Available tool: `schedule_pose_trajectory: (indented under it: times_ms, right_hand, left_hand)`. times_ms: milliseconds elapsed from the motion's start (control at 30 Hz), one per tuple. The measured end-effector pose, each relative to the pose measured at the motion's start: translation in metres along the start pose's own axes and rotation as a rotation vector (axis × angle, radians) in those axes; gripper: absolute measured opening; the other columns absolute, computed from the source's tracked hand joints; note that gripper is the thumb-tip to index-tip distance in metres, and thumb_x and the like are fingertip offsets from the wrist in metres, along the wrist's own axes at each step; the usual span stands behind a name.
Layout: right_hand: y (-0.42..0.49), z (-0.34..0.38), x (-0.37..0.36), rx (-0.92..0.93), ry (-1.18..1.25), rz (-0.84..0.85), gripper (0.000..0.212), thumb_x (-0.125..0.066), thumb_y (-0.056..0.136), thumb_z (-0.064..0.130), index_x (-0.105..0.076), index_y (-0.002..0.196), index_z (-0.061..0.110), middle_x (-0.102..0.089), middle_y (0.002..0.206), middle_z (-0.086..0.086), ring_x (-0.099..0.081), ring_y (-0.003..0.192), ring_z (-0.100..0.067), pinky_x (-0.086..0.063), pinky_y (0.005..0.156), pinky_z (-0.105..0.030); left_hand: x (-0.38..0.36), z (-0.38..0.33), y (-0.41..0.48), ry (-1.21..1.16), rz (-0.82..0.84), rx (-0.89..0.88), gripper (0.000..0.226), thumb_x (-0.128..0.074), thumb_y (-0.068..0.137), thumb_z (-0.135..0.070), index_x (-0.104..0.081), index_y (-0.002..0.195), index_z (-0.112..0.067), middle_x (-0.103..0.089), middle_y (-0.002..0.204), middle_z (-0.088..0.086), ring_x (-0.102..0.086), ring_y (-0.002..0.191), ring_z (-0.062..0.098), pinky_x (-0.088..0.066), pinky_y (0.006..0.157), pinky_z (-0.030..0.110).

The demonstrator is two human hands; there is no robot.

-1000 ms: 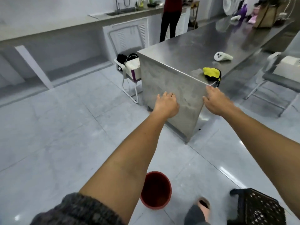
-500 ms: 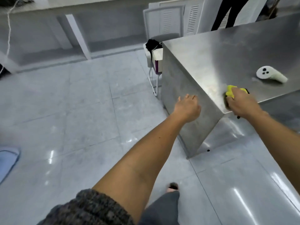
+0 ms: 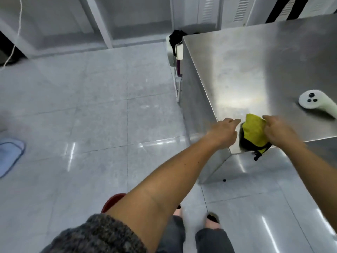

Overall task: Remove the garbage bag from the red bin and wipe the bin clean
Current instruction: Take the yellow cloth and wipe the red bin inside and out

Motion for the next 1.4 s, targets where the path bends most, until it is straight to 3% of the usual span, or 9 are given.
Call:
schedule_pose_trajectory:
  times_ms: [267, 433, 533, 733, 867, 1033, 1167, 1300, 1400]
  right_hand:
    - [0.037, -0.017, 0.004, 0.277, 0.096, 0.221, 0.031, -0.056, 0.091, 0.023, -0.064, 0.120, 0.015, -0.062, 0.110, -0.015, -0.057, 0.099, -0.033, -0.038, 0.079, -0.032]
    - [0.041, -0.023, -0.003, 0.272, 0.253, 0.455, 0.017, -0.062, 0.090, 0.019, -0.064, 0.100, 0.006, -0.063, 0.091, -0.012, -0.059, 0.086, -0.028, -0.051, 0.075, -0.038]
    - [0.037, -0.011, -0.005, 0.259, 0.445, 0.565, 0.015, -0.059, 0.093, 0.019, -0.060, 0.086, 0.006, -0.052, 0.076, -0.007, -0.049, 0.074, -0.020, -0.041, 0.061, -0.029]
    - [0.021, 0.067, -0.011, 0.348, 0.627, 0.722, 0.013, -0.053, 0.096, 0.030, -0.054, 0.091, 0.018, -0.058, 0.084, -0.004, -0.058, 0.079, -0.019, -0.050, 0.075, -0.035]
    - [-0.013, 0.149, -0.029, 0.543, 0.680, 0.820, 0.009, -0.060, 0.093, 0.028, -0.056, 0.097, 0.021, -0.058, 0.082, -0.003, -0.059, 0.064, -0.014, -0.054, 0.057, -0.027]
    - [-0.100, 0.244, -0.077, 0.749, 0.664, 1.079, 0.010, -0.060, 0.094, 0.026, -0.067, 0.100, 0.023, -0.064, 0.090, -0.002, -0.064, 0.079, -0.014, -0.056, 0.067, -0.027]
    - [-0.176, 0.300, -0.115, 0.785, 0.648, 1.243, 0.027, -0.043, 0.101, 0.022, -0.066, 0.111, 0.012, -0.066, 0.106, -0.009, -0.066, 0.089, -0.021, -0.055, 0.074, -0.026]
    - [-0.245, 0.339, -0.154, 0.775, 0.607, 1.356, 0.027, -0.045, 0.098, 0.011, -0.065, 0.114, 0.006, -0.067, 0.113, -0.018, -0.067, 0.099, -0.029, -0.053, 0.092, -0.037]
    - [-0.279, 0.358, -0.187, 0.685, 0.643, 1.381, 0.023, -0.049, 0.095, 0.003, -0.064, 0.112, 0.009, -0.071, 0.107, -0.016, -0.069, 0.094, -0.027, -0.056, 0.084, -0.032]
  left_hand:
    - [-0.030, -0.033, 0.049, -0.136, -0.024, 0.175, 0.055, -0.041, 0.100, -0.027, -0.023, 0.150, -0.014, -0.030, 0.152, 0.012, -0.036, 0.134, 0.031, -0.031, 0.108, 0.037]
    - [-0.033, -0.041, 0.066, -0.117, -0.004, 0.239, 0.059, -0.046, 0.098, -0.030, -0.019, 0.151, -0.024, -0.043, 0.143, 0.016, -0.044, 0.127, 0.033, -0.038, 0.103, 0.040]
    - [-0.029, -0.033, 0.059, -0.269, -0.067, 0.288, 0.056, -0.050, 0.097, -0.021, -0.027, 0.149, -0.021, -0.044, 0.144, 0.014, -0.045, 0.128, 0.031, -0.038, 0.104, 0.037]
    - [-0.007, 0.012, -0.011, -0.908, -0.423, 0.359, 0.047, -0.050, 0.096, -0.006, -0.039, 0.142, -0.013, -0.052, 0.130, 0.017, -0.052, 0.106, 0.017, -0.048, 0.081, 0.014]
    - [-0.008, 0.066, -0.085, -1.216, -0.672, 0.588, 0.046, -0.052, 0.097, -0.016, -0.039, 0.140, -0.020, -0.056, 0.122, 0.017, -0.056, 0.104, 0.023, -0.049, 0.083, 0.031]
    - [-0.027, 0.113, -0.189, -1.504, -0.934, 0.702, 0.044, -0.040, 0.100, -0.040, -0.043, 0.137, -0.017, -0.055, 0.134, 0.009, -0.058, 0.113, 0.025, -0.052, 0.086, 0.036]
    - [-0.036, 0.132, -0.269, -1.626, -1.007, 0.739, 0.067, -0.039, 0.086, -0.071, -0.059, 0.125, -0.021, -0.070, 0.114, 0.004, -0.069, 0.099, 0.027, -0.052, 0.091, 0.042]
    - [-0.047, 0.162, -0.341, -1.669, -1.087, 0.735, 0.059, -0.049, 0.089, -0.058, -0.057, 0.128, -0.015, -0.063, 0.123, 0.019, -0.061, 0.106, 0.045, -0.044, 0.100, 0.054]
    - [-0.059, 0.189, -0.387, -1.860, -1.164, 0.721, 0.050, -0.041, 0.092, -0.041, -0.060, 0.121, -0.007, -0.064, 0.115, 0.024, -0.061, 0.104, 0.043, -0.049, 0.094, 0.046]
Point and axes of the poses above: each hand's wrist, its own y-axis towards the middle knuckle, its own x-axis out of the back of the hand, z = x × y, the point moved 7 cm from there along y, towards the middle knuckle
